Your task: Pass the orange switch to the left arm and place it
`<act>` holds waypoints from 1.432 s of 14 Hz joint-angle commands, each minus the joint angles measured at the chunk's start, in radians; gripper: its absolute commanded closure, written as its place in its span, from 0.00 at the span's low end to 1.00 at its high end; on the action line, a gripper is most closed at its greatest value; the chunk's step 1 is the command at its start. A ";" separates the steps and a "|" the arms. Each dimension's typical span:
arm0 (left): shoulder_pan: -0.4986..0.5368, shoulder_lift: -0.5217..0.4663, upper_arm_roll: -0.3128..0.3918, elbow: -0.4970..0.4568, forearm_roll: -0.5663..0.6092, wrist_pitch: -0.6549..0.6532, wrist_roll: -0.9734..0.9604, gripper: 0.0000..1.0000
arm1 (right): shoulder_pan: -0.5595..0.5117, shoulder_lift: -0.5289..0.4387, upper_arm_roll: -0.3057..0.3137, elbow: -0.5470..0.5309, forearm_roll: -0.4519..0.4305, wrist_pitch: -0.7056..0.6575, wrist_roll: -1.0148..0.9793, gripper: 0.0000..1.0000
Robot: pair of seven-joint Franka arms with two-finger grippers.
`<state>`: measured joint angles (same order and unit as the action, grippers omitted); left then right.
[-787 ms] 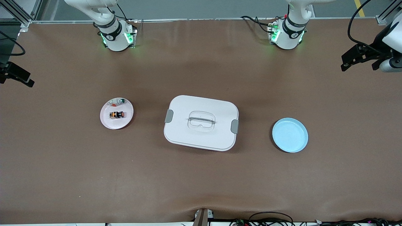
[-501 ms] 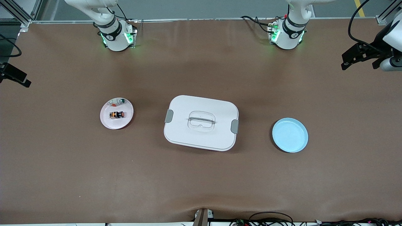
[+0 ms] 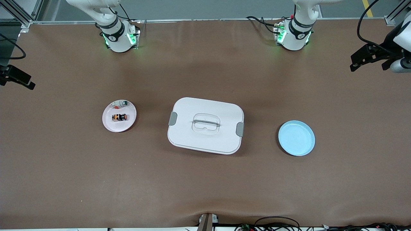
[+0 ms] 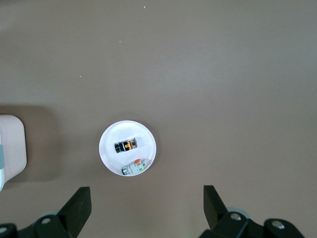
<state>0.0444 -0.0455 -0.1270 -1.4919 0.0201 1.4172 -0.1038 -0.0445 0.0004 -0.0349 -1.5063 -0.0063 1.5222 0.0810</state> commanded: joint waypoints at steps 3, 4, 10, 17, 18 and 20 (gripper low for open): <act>0.006 0.004 -0.006 0.019 0.012 -0.020 0.016 0.00 | 0.006 -0.020 0.009 -0.018 -0.015 -0.019 0.009 0.00; 0.006 0.003 -0.009 0.021 0.014 -0.020 0.015 0.00 | 0.012 -0.022 0.016 -0.018 -0.017 -0.019 0.009 0.00; 0.005 0.004 -0.013 0.015 0.014 -0.030 0.016 0.00 | 0.038 -0.022 0.018 -0.015 -0.020 -0.008 0.011 0.00; -0.001 0.009 -0.014 0.013 0.014 -0.032 0.013 0.00 | 0.035 -0.019 0.017 -0.015 -0.018 -0.002 0.011 0.00; -0.001 0.009 -0.016 0.016 0.014 -0.032 0.013 0.00 | 0.034 -0.019 0.017 -0.015 -0.018 -0.002 0.011 0.00; -0.001 0.009 -0.016 0.015 0.014 -0.032 0.013 0.00 | 0.034 -0.019 0.017 -0.015 -0.018 -0.002 0.011 0.00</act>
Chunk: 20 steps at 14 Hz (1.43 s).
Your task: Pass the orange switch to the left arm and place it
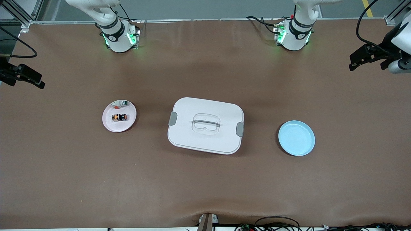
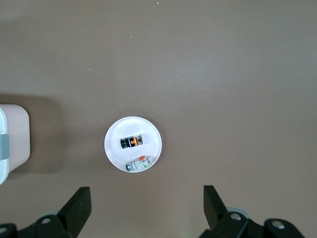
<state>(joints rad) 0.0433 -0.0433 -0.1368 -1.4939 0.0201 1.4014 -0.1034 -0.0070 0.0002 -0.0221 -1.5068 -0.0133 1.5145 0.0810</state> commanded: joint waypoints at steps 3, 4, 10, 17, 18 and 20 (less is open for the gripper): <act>0.001 0.006 -0.006 0.017 0.014 -0.016 0.016 0.00 | -0.004 -0.019 0.004 -0.015 -0.011 0.009 0.011 0.00; 0.000 0.008 -0.006 0.018 0.014 -0.016 0.014 0.00 | -0.004 -0.019 0.004 -0.015 -0.011 0.009 0.011 0.00; -0.002 0.008 -0.006 0.015 0.014 -0.016 0.010 0.00 | -0.005 -0.019 0.004 -0.013 -0.008 0.009 0.011 0.00; -0.003 0.008 -0.007 0.015 0.014 -0.016 0.001 0.00 | -0.007 -0.019 0.002 -0.015 -0.005 0.012 0.011 0.00; -0.003 0.008 -0.007 0.017 0.014 -0.016 0.004 0.00 | -0.007 -0.019 0.002 -0.015 -0.005 0.013 0.011 0.00; -0.002 0.008 -0.007 0.015 0.012 -0.016 0.005 0.00 | -0.007 -0.019 0.002 -0.015 -0.005 0.013 0.011 0.00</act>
